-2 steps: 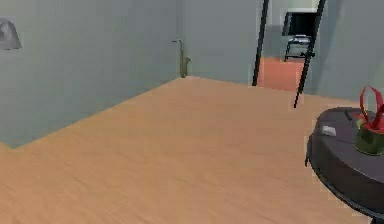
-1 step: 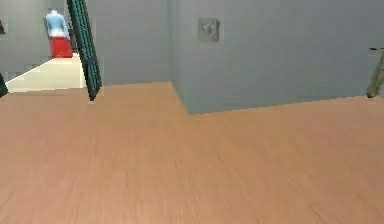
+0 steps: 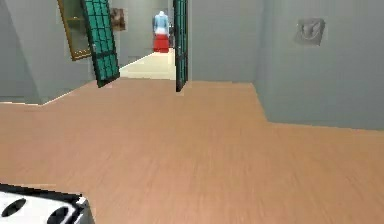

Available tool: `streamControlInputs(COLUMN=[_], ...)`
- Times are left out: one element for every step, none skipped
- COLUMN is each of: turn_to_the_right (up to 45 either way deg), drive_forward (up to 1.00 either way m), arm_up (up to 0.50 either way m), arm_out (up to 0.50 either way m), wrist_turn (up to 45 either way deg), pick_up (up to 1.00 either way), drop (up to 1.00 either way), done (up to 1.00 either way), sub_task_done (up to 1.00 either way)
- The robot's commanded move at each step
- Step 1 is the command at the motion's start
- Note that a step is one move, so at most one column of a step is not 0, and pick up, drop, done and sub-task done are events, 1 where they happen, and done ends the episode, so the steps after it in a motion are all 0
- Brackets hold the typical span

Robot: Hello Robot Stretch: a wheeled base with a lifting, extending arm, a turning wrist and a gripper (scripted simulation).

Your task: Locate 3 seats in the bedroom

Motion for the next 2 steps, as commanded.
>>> streamControlInputs(turn_to_the_right=[0.0, -18.0], drive_forward=[1.00, 0.00], arm_up=[0.00, 0.00], arm_out=[0.00, 0.00], wrist_turn=[0.0, 0.0], pick_up=[0.00, 0.00], drop=[0.00, 0.00], done=[0.00, 0.00], sub_task_done=[0.00, 0.00])
